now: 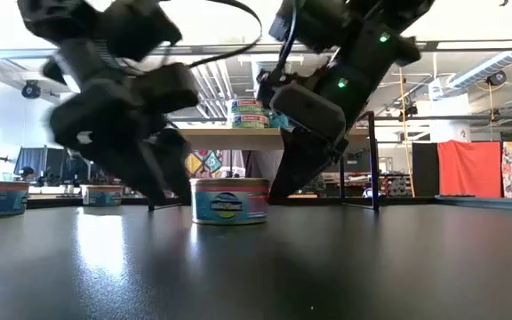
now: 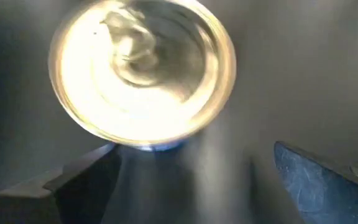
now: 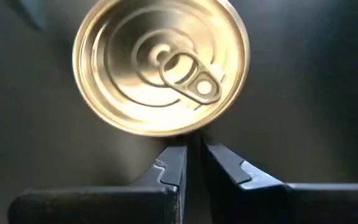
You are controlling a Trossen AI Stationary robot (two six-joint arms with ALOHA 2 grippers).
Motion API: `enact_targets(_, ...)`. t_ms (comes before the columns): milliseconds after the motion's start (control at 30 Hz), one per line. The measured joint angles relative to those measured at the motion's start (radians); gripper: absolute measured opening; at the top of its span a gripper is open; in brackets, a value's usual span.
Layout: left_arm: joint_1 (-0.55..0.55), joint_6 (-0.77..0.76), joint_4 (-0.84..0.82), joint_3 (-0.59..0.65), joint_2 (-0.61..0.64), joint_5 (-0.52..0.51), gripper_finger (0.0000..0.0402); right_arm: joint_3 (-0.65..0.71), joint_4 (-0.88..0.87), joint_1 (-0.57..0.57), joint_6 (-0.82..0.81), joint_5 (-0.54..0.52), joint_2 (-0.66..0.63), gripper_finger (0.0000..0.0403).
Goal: Stack canned seafood by type on shelf
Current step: Put the blue pink tuna can on the shelf
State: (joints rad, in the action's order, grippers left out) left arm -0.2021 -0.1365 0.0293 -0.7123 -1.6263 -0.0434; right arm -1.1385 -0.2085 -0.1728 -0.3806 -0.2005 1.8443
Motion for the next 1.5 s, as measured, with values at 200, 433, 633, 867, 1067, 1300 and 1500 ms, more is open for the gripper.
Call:
enact_targets(200,0.033,0.065,-0.003,-0.131,-0.126,-0.058,0.04,-0.047,-0.033,0.003,0.134,0.098,0.05,0.0038)
enact_targets(433,0.036,0.095,-0.031,-0.245,-0.233,-0.044,0.04,-0.059,-0.071,0.027,0.266,0.228,0.06,0.0038)
enact_targets(633,0.038,0.062,0.003,-0.241,-0.238,-0.018,0.04,-0.016,-0.04,0.033,0.264,0.246,0.033,0.0038)
enact_targets(867,0.022,-0.033,0.001,-0.193,-0.239,-0.023,0.0383,0.013,-0.021,0.037,0.263,0.23,0.024,0.0038)
enact_targets(1067,0.017,-0.139,-0.026,-0.225,-0.242,-0.076,0.0346,0.016,-0.04,0.037,0.258,0.218,0.016,0.0038)
enact_targets(1300,0.022,-0.25,-0.097,-0.31,-0.248,-0.093,0.0349,0.033,-0.09,0.038,0.179,0.189,-0.025,0.0038)
enact_targets(1500,0.024,-0.315,-0.198,-0.379,-0.227,-0.111,0.0343,0.052,-0.244,0.036,0.127,0.112,-0.121,0.0038)
